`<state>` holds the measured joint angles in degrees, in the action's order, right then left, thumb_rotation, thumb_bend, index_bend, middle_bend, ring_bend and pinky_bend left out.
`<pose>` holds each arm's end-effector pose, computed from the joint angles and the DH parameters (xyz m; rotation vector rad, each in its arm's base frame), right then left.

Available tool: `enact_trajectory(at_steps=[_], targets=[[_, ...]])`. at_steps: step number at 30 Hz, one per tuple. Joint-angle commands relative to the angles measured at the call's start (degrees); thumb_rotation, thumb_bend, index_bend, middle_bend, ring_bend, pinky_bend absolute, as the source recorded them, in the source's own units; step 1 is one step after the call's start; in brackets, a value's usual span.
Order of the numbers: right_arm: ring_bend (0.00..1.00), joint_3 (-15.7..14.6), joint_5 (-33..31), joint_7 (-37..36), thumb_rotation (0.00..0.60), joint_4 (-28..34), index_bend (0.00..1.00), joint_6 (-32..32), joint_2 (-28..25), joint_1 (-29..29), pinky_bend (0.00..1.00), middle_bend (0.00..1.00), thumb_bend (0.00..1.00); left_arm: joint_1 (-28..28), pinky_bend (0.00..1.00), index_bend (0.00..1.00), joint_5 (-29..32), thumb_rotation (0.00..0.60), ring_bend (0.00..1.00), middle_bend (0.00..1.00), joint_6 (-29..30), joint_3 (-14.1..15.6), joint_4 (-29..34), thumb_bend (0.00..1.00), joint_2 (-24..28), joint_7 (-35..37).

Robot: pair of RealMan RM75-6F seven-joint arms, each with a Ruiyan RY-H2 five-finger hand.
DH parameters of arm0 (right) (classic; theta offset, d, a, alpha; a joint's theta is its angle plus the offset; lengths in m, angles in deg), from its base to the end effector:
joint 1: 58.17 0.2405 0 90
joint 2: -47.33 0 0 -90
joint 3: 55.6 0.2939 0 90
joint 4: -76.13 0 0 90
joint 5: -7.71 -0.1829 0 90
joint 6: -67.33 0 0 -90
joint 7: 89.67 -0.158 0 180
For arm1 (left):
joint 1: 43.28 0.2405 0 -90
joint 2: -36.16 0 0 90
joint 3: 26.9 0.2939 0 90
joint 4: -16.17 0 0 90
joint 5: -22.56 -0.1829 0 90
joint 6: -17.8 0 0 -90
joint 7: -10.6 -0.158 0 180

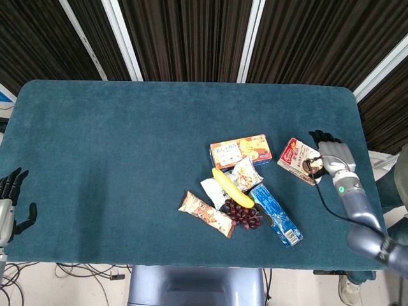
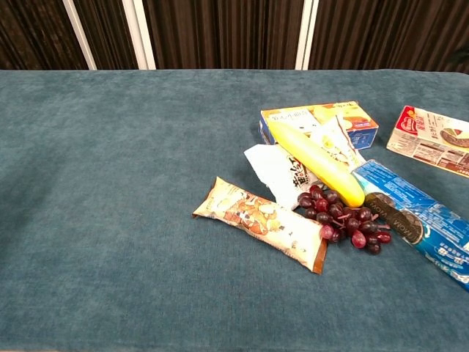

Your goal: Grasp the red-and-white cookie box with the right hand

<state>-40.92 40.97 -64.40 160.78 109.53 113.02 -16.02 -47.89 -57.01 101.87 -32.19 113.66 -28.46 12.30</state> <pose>-0.2712 -0.4207 0.1668 1.4868 -1.1352 0.5555 -0.3323 0.1998 0.1993 -1.2377 -1.0354 -0.9639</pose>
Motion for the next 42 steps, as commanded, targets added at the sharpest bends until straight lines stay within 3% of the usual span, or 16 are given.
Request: enact_trajectory(at_steps=[1,16,26,39,42], targets=[[0.02,-1.1,-9.3,3.7,0.6,-6.3,0.0,-2.5,5.0,6.2,0.15,0.0,0.0,0.0,0.03,0.0,0.3,0.6,0.01,0.0,-0.2,-0.1,-0.1,0.54,0.1,0.4],[0.02,-7.3,-20.4,5.3,0.6,-15.6,0.0,-6.7,12.6,11.8,0.15,0.0,0.0,-0.1,0.03,0.0,0.7,0.6,0.01,0.0,-0.7,-0.2,-0.3,0.54,0.4,1.0],[0.02,-8.9,-20.9,4.9,0.6,-21.2,0.0,-5.8,15.7,12.0,0.15,0.0,0.0,-0.2,0.03,0.0,1.0,0.6,0.01,0.0,-0.7,-0.3,-0.3,0.54,0.4,0.9],[0.02,-9.4,-20.2,4.2,0.6,-22.9,0.0,-7.1,16.1,12.1,0.15,0.01,0.0,-0.2,0.03,0.0,1.3,0.6,0.01,0.0,-0.9,-0.3,0.1,0.54,0.5,0.4],[0.02,-9.8,-20.6,4.3,0.6,-23.8,0.01,-8.2,16.4,12.3,0.15,0.08,0.0,-0.2,0.03,0.0,1.3,0.6,0.01,0.0,-0.9,-0.3,0.1,0.54,0.6,0.5]])
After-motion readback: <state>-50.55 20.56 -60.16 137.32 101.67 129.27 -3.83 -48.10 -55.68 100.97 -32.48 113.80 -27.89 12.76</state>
